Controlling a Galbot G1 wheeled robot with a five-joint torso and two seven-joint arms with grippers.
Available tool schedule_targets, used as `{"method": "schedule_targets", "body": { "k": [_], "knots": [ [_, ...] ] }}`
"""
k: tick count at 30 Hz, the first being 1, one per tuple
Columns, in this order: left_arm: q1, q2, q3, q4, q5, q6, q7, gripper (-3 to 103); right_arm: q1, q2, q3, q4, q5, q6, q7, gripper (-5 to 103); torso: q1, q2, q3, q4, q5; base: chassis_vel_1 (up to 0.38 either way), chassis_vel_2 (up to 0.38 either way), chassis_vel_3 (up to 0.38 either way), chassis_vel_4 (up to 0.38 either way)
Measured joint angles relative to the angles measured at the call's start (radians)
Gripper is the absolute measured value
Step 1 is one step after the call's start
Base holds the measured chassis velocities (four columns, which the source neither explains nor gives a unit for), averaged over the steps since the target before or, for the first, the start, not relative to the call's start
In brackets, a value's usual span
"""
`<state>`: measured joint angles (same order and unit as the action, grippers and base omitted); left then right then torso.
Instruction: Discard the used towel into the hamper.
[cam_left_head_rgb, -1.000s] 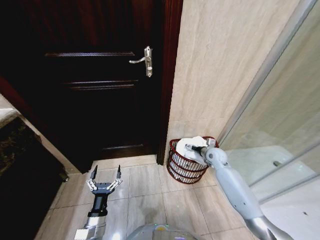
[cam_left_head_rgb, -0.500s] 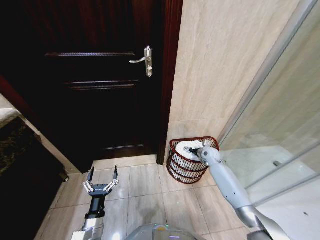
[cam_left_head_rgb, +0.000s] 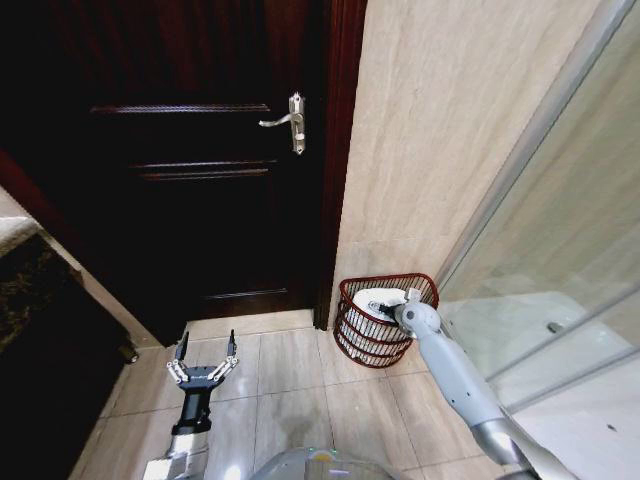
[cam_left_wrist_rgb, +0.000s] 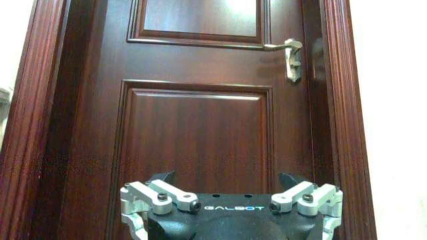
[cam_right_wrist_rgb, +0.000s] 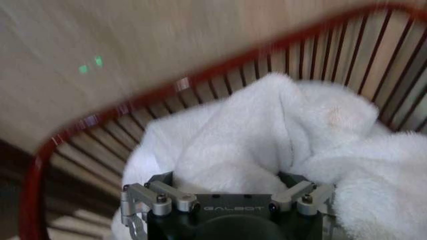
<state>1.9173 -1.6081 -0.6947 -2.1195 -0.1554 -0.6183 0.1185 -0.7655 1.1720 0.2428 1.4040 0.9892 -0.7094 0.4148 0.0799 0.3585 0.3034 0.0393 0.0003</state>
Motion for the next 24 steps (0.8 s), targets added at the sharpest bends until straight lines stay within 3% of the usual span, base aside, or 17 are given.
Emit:
{"method": "schedule_targets", "body": {
  "k": [6, 8, 9, 11, 12, 15, 24],
  "knots": [
    [-0.001, 0.000, 0.008, -0.006, 0.004, 0.009, 0.001, 100, -0.048, -0.021, 0.038, 0.109, -0.071, 0.052, -0.007, 100, 0.000, 0.000, 0.000, 0.0003, -0.0003, 0.000, 0.000, 0.000, 0.000],
    [-0.002, 0.000, 0.014, -0.012, 0.006, 0.020, 0.000, 100, -0.120, -0.040, 0.063, 0.200, -0.157, 0.131, -0.047, 100, 0.000, 0.000, 0.000, -0.0002, -0.0003, 0.000, 0.000, 0.000, 0.000],
    [-0.002, 0.000, 0.014, -0.012, 0.006, 0.020, 0.000, 100, -0.120, -0.040, 0.063, 0.200, -0.157, 0.131, -0.047, 100, 0.000, 0.000, 0.000, -0.0002, -0.0003, 0.000, 0.000, 0.000, 0.000],
    [-0.003, 0.000, 0.018, -0.012, 0.005, 0.035, -0.003, 100, -0.188, -0.050, 0.080, 0.269, -0.261, 0.265, -0.085, 100, 0.000, 0.000, 0.000, -0.0002, -0.0006, 0.000, 0.000, 0.000, 0.000],
    [-0.003, 0.000, 0.018, -0.012, 0.005, 0.035, -0.003, 100, -0.188, -0.050, 0.080, 0.269, -0.261, 0.265, -0.085, 100, 0.000, 0.000, 0.000, -0.0002, -0.0006, 0.000, 0.000, 0.000, 0.000],
    [-0.003, 0.000, 0.020, -0.012, 0.002, 0.059, -0.007, 100, -0.276, -0.047, 0.111, 0.339, -0.392, 0.449, -0.112, 100, 0.000, 0.000, 0.000, 0.0000, -0.0001, 0.000, 0.000, 0.000, 0.000],
    [-0.014, 0.000, 0.022, -0.035, -0.006, 0.128, -0.010, 100, -0.542, 0.008, 0.264, 0.538, -0.579, 0.597, -0.278, 100, 0.000, 0.000, 0.000, -0.0003, -0.0001, 0.000, 0.000, 0.000, 0.000]
  ]
}}
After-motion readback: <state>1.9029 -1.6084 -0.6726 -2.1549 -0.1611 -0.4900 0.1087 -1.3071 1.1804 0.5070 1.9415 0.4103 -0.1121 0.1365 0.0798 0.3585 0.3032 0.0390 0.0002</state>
